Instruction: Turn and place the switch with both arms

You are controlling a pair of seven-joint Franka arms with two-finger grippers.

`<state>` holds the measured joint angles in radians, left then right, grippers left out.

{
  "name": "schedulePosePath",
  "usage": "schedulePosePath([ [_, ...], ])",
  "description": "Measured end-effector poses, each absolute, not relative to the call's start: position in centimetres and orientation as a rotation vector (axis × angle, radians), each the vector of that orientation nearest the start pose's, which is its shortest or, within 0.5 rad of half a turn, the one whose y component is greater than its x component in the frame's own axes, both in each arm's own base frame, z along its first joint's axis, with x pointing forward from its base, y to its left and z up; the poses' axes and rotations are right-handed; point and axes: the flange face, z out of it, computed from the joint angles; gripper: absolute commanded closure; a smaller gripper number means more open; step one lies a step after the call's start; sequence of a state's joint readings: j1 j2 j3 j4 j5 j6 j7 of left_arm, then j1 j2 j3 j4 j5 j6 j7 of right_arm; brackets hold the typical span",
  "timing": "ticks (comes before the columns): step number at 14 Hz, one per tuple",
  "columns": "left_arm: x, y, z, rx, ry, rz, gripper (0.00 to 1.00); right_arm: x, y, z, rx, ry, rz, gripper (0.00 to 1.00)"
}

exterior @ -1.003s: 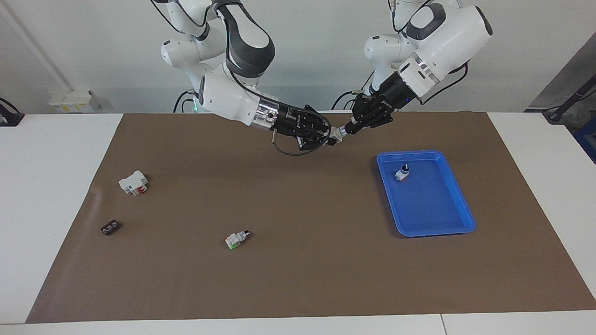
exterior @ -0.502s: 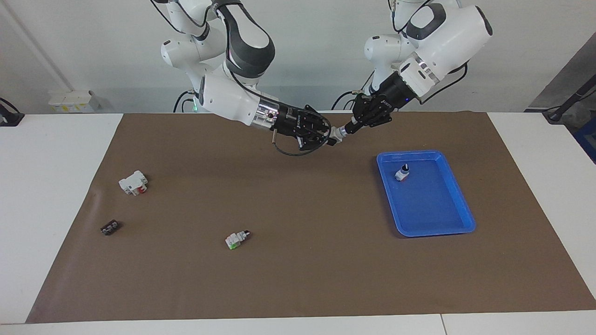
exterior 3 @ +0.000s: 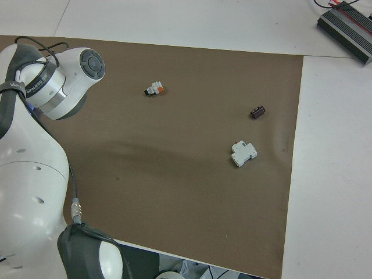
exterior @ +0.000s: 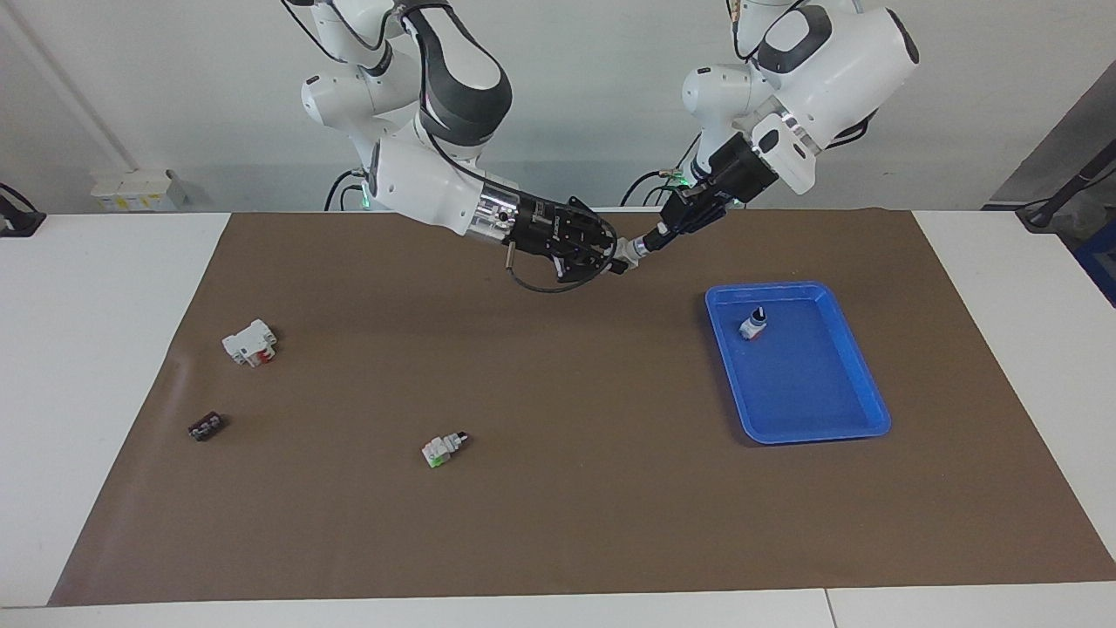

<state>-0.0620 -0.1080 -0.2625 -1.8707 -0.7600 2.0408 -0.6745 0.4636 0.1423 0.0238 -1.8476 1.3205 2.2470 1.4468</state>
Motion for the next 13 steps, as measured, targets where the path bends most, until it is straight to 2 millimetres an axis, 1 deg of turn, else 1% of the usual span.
schedulePosePath([
  [1,51.49,-22.23,59.84,2.251,0.86,-0.173,1.0,54.62,31.81,49.31,-1.393,1.645,0.954,1.0],
  [2,51.46,-22.41,60.04,2.214,0.962,-0.207,1.0,54.66,31.66,49.47,-1.391,1.643,0.952,1.0],
  [5,51.38,-22.65,60.26,2.145,1.122,-0.269,1.0,54.69,31.41,49.66,-1.389,1.641,0.951,1.0],
  [8,51.32,-22.77,60.24,2.043,1.333,-0.354,1.0,54.7,31.35,49.6,-1.391,1.641,0.95,1.0],
  [13,51.19,-22.92,60.13,1.906,1.579,-0.457,1.0,54.58,31.32,49.41,-1.397,1.643,0.952,1.0],
])
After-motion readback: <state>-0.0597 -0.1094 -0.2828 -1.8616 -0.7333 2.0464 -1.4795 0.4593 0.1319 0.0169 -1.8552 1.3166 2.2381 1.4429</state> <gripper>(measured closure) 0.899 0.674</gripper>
